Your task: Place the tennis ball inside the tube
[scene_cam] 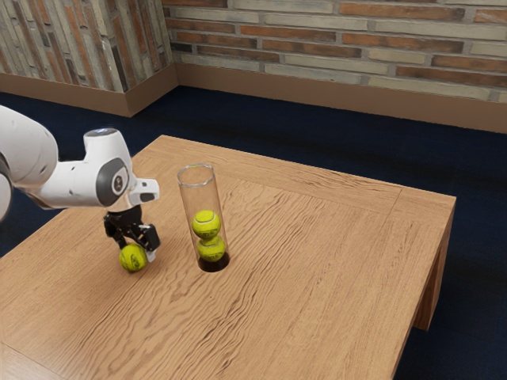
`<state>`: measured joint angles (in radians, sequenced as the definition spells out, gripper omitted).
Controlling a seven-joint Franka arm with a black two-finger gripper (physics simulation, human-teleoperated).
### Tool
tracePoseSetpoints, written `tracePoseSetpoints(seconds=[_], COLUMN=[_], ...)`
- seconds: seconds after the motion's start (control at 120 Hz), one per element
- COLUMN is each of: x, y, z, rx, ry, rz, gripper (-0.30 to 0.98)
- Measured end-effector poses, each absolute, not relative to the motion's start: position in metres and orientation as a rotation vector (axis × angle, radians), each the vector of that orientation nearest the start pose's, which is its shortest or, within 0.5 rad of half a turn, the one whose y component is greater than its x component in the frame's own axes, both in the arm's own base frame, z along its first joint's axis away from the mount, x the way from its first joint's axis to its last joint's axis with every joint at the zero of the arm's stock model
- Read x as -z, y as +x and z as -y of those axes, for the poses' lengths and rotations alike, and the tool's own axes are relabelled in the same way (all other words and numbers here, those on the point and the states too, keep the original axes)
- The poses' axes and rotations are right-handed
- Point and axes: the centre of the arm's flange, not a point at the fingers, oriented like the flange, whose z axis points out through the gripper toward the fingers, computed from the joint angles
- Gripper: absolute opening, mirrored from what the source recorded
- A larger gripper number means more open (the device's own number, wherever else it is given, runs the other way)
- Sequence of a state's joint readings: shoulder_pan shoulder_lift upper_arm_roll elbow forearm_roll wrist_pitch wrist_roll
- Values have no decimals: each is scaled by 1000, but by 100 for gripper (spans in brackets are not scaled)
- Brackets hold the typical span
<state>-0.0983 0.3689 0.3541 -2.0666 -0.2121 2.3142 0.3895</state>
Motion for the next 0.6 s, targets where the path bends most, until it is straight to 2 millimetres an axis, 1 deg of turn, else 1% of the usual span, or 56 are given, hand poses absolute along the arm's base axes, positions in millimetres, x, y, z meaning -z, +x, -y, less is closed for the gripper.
tracePoseSetpoints(seconds=[0.092, 0.158, 0.35, 0.6], x=[-243, -239, -240, -243], y=[546, 541, 543, 551], z=[-144, -144, -143, -146], rx=[-179, -202, -195, -150], ry=[-3212, -3225, -3233, -3226], rz=[49, 68, 61, 43], gripper=[69, 69, 69, 69])
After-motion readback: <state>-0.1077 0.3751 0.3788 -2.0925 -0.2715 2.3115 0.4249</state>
